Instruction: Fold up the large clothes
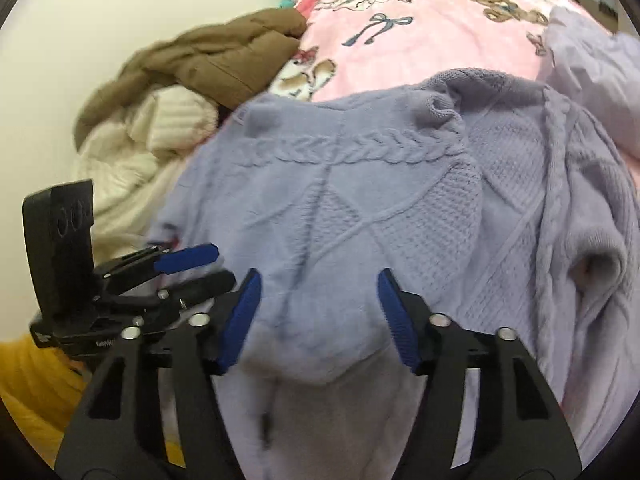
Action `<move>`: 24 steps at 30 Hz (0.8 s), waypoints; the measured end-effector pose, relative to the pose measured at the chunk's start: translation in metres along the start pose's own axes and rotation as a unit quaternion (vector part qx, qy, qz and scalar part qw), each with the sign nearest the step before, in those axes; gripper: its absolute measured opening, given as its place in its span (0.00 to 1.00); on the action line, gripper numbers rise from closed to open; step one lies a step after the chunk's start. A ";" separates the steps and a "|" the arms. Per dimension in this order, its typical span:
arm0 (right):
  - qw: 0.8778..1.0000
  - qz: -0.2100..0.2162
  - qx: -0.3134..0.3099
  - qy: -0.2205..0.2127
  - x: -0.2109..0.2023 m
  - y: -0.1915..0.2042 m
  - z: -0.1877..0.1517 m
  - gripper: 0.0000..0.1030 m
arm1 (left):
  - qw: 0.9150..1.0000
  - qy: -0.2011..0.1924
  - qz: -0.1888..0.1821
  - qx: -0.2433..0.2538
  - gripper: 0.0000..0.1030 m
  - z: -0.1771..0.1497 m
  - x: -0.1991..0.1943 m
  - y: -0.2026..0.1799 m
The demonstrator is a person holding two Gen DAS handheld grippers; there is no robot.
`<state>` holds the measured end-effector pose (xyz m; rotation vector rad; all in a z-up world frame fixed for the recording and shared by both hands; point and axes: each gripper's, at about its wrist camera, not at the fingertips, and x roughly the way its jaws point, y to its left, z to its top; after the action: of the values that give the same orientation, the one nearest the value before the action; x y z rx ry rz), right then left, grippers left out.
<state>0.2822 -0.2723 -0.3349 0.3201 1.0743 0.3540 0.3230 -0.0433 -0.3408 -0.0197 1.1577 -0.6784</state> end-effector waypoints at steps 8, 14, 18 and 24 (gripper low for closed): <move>0.994 -0.023 -0.066 0.089 0.042 0.014 -0.038 0.51 | 0.999 0.032 0.014 0.012 0.57 -0.030 0.015 0.011; 0.985 -0.061 -0.122 0.109 0.055 0.018 -0.060 0.52 | 0.998 0.038 0.041 0.028 0.58 -0.047 0.027 0.009; 0.978 -0.082 -0.152 0.115 0.069 0.023 -0.067 0.56 | 0.997 0.037 0.046 0.039 0.61 -0.048 0.037 0.008; 0.978 -0.079 -0.153 0.115 0.072 0.023 -0.066 0.59 | 0.998 0.045 0.038 0.034 0.62 -0.048 0.038 0.012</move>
<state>0.2509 -0.2155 -0.4113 -0.0832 1.2424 0.4140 0.2974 -0.0371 -0.3972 0.1140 1.2153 -0.6562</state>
